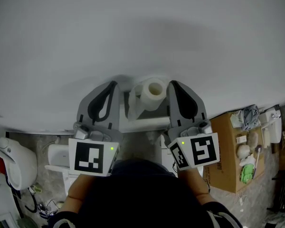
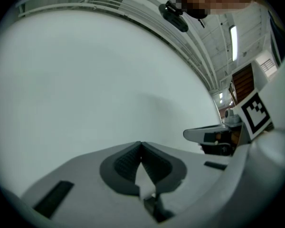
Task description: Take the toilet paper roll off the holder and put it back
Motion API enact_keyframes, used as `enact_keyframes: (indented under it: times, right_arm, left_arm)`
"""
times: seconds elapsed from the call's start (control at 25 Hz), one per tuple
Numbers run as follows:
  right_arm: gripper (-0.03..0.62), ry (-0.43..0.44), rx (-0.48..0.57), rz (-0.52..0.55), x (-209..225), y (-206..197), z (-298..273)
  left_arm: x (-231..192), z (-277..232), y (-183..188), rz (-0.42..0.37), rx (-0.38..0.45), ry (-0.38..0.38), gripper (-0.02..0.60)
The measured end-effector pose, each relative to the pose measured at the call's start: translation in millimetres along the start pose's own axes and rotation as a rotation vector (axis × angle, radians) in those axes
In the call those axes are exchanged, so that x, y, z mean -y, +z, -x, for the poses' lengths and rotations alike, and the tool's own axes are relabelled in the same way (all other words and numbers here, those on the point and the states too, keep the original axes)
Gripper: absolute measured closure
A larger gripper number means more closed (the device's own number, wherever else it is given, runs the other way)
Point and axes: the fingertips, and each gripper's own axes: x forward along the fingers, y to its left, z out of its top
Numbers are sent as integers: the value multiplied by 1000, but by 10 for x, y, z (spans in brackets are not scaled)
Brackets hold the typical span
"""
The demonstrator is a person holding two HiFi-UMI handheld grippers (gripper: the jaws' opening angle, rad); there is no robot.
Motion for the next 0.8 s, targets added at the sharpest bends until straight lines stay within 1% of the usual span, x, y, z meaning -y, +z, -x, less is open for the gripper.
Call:
enact_keyframes:
  times: [0.12, 0.24, 0.4, 0.52, 0.8]
  right_arm:
    - [579, -20, 2, 19, 24, 38, 32]
    - [579, -31, 4, 38, 37, 94, 56]
    - [579, -46, 7, 59, 83, 146, 80]
    - [579, -61, 4, 67, 137, 168, 94]
    - [579, -105, -7, 84, 293, 186, 131]
  left_arm:
    - [-6, 17, 84, -9, 16, 7, 580]
    - [-14, 37, 95, -17, 5, 8, 581]
    - [3, 16, 159, 2, 18, 4, 581]
    - [-45, 3, 211, -34, 38, 7, 581]
    - [-137, -7, 244, -50, 42, 26, 581]
